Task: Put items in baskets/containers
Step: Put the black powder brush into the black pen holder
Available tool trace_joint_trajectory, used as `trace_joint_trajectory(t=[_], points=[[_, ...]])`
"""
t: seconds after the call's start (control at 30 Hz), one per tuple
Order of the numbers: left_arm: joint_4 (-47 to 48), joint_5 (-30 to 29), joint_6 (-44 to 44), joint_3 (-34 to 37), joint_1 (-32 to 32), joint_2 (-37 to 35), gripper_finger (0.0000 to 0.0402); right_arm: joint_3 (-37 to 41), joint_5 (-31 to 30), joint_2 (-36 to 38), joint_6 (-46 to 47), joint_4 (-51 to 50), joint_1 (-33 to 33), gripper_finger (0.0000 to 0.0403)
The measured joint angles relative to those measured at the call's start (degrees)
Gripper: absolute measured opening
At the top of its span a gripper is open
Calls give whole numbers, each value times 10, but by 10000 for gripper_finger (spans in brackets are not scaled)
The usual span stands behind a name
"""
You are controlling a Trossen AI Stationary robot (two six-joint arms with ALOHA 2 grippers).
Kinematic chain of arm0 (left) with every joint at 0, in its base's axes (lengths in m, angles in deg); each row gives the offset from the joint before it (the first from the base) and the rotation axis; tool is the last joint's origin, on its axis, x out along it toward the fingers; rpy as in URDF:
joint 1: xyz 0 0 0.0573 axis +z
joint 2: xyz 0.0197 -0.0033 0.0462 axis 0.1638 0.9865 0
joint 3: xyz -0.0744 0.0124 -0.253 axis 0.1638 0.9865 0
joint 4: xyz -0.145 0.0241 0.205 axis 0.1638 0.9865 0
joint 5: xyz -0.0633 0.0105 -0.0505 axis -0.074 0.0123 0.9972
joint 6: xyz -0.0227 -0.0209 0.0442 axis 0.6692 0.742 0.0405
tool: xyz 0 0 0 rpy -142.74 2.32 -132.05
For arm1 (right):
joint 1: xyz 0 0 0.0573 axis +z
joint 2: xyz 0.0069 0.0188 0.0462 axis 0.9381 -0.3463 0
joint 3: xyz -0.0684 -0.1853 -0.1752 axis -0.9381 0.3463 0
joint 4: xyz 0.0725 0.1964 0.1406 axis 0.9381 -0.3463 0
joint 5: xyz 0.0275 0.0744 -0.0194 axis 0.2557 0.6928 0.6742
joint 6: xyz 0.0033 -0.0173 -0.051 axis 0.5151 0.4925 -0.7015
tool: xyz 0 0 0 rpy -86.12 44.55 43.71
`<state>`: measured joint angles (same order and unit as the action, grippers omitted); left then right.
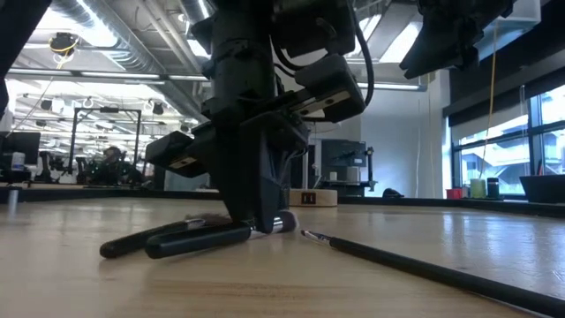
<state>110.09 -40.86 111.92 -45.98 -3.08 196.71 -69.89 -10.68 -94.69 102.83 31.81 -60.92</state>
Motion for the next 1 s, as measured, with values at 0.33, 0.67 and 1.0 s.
trace_joint_trajectory(t=[0.33, 0.67, 1.0], points=[[-29, -82, 0, 7, -21, -34, 58, 0, 0, 0, -2, 0, 0, 126], [-37, -339, -52, 5, -92, -184, 52, 0, 0, 0, 2, 0, 0, 126], [-32, -785, -298, 3, -129, -270, 53, 0, -1, 0, 16, 5, 0, 126]])
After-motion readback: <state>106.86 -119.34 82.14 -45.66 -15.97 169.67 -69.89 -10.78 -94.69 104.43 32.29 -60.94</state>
